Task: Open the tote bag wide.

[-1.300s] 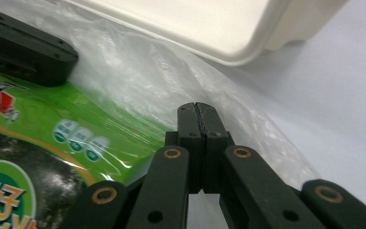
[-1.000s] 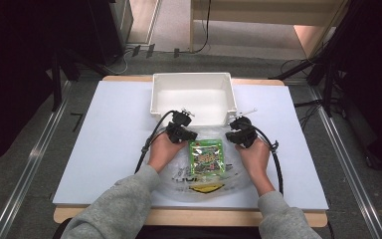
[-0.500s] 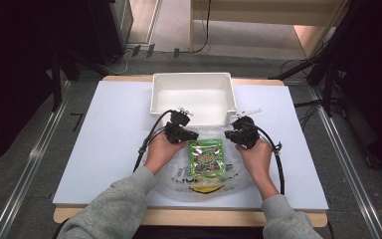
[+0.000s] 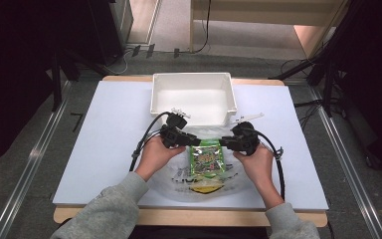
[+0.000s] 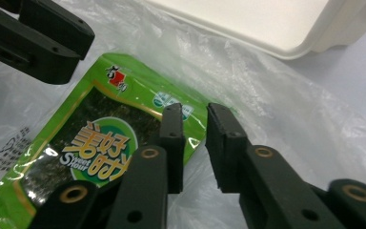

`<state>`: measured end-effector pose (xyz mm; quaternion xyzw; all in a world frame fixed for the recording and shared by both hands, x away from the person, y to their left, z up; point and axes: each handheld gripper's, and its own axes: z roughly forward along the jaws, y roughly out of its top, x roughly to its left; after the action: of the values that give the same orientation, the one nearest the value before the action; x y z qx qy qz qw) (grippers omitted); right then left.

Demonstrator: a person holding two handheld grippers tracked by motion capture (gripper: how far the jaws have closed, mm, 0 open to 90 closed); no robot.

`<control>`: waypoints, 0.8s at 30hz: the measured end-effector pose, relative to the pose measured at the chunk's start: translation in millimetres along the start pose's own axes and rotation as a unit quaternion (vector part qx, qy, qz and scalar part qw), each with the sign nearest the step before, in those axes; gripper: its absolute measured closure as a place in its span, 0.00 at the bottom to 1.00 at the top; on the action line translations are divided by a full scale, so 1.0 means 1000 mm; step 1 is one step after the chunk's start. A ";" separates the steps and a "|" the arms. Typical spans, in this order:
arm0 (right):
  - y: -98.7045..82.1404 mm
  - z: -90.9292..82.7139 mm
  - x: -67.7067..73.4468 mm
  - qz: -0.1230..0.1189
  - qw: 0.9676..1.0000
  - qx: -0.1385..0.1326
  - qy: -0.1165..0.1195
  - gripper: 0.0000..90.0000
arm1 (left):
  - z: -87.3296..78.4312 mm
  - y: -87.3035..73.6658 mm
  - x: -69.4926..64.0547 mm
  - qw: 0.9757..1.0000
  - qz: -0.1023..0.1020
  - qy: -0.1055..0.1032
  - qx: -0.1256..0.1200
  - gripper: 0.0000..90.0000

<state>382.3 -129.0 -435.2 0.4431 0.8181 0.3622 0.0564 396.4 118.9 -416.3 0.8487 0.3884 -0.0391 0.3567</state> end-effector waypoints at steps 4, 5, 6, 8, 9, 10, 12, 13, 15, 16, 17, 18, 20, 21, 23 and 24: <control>-0.002 -0.002 0.001 -0.001 1.000 0.001 0.005 0.79 | -0.006 -0.005 -0.001 1.000 0.000 -0.003 -0.003 0.67; -0.003 -0.002 0.001 -0.002 1.000 0.001 0.007 0.78 | -0.007 -0.006 -0.001 1.000 -0.003 -0.007 -0.003 0.65; -0.003 -0.003 0.002 -0.003 1.000 0.000 0.009 0.76 | -0.008 -0.007 -0.001 1.000 -0.005 -0.011 -0.007 0.63; -0.004 -0.004 0.003 -0.005 1.000 0.002 0.010 0.74 | -0.011 -0.010 -0.001 1.000 -0.006 -0.017 -0.007 0.59; -0.004 -0.005 0.004 -0.005 1.000 0.000 0.012 0.72 | -0.013 -0.011 -0.002 1.000 -0.005 -0.018 -0.008 0.57; -0.005 -0.006 0.005 -0.003 1.000 0.001 0.015 0.71 | -0.014 -0.012 -0.002 1.000 -0.004 -0.020 -0.009 0.56; -0.007 -0.007 0.006 -0.004 1.000 -0.001 0.023 0.66 | -0.016 -0.015 -0.004 1.000 -0.006 -0.024 -0.011 0.53; -0.008 -0.008 0.007 -0.002 1.000 -0.002 0.025 0.65 | -0.017 -0.016 -0.005 1.000 -0.002 -0.024 -0.010 0.52; -0.010 -0.010 0.008 -0.005 1.000 -0.002 0.027 0.63 | -0.019 -0.019 -0.007 1.000 0.001 -0.026 -0.010 0.51; -0.011 -0.011 0.008 -0.006 1.000 0.001 0.027 0.62 | -0.019 -0.021 -0.007 1.000 0.002 -0.026 -0.010 0.49; -0.012 -0.011 0.008 -0.006 1.000 0.001 0.027 0.62 | -0.019 -0.022 -0.008 1.000 0.003 -0.027 -0.011 0.48; -0.013 -0.012 0.008 -0.008 1.000 0.001 0.028 0.61 | -0.020 -0.024 -0.008 1.000 0.002 -0.029 -0.012 0.48; -0.015 -0.013 0.009 -0.005 1.000 0.002 0.030 0.59 | -0.021 -0.026 -0.009 0.999 0.003 -0.030 -0.010 0.47; -0.016 -0.013 0.009 -0.006 0.999 0.005 0.032 0.59 | -0.021 -0.027 -0.009 0.999 0.003 -0.032 -0.010 0.46; -0.017 -0.014 0.010 -0.007 0.999 0.006 0.035 0.59 | -0.021 -0.030 -0.010 0.999 0.004 -0.034 -0.007 0.45; -0.018 -0.014 0.010 -0.010 0.999 0.005 0.037 0.58 | -0.021 -0.031 -0.011 0.999 0.005 -0.035 -0.008 0.45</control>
<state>358.5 -135.7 -433.9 0.4217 0.8259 0.3733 0.0273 363.4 138.7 -415.0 0.8456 0.3720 -0.0641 0.3775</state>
